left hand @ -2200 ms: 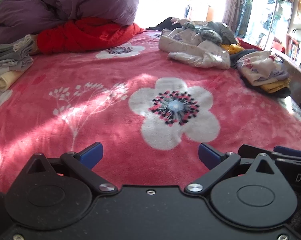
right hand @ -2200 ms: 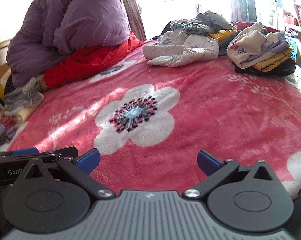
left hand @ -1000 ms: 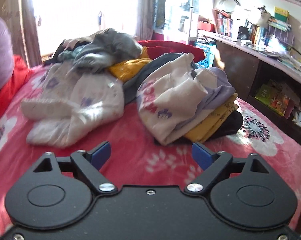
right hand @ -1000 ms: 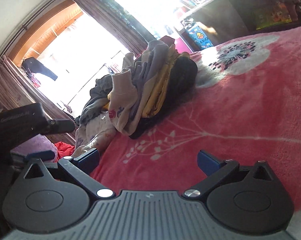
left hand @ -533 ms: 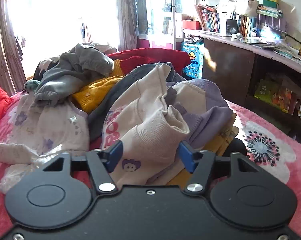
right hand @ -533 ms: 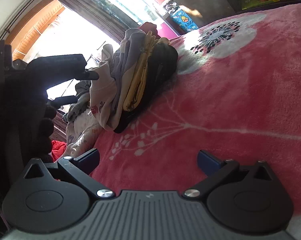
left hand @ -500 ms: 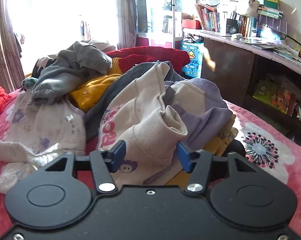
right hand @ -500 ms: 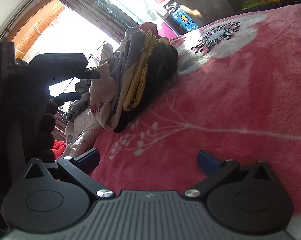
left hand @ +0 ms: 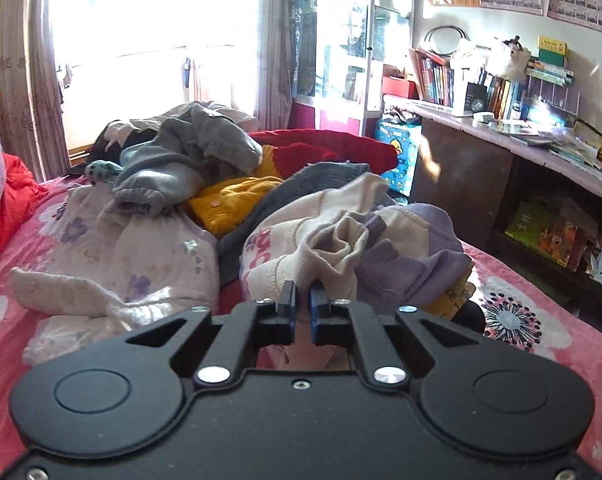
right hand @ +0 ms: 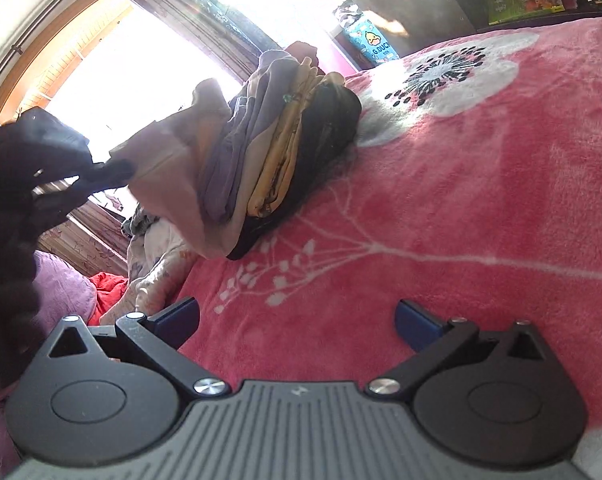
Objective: Fold clothes
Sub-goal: 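Reach the left tool into the clothes pile and grasp the cream sweatshirt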
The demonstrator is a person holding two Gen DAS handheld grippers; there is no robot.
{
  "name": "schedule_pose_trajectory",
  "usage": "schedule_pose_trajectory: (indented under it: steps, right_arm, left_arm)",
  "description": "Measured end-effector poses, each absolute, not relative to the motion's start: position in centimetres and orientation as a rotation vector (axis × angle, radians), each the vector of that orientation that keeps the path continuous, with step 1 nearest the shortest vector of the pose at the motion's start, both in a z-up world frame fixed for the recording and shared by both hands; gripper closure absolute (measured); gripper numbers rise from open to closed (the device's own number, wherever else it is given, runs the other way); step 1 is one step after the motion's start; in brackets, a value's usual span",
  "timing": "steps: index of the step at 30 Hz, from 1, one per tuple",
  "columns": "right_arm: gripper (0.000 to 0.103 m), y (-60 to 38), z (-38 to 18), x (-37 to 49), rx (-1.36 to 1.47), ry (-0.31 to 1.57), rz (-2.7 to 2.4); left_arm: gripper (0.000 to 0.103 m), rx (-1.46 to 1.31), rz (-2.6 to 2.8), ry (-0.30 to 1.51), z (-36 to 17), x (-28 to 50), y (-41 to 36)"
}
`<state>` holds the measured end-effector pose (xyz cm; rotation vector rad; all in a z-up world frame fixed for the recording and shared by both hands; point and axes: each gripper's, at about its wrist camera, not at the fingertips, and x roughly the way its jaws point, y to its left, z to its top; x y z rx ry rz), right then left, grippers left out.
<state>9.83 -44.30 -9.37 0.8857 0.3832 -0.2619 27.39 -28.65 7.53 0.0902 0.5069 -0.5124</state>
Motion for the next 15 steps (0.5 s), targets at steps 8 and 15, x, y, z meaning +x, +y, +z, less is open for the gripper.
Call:
schedule_pose_trajectory:
  steps: [8,15]
  right_arm:
    - [0.0,-44.0,-9.0,9.7,0.859,0.381,-0.279]
    - [0.0,-43.2,-8.3,9.2,0.804,0.368,-0.273]
  left_arm:
    - [0.099,-0.06,-0.393,0.485,7.4,21.2,-16.6]
    - [0.1,-0.16,-0.221,0.547,3.9,15.6,-6.5]
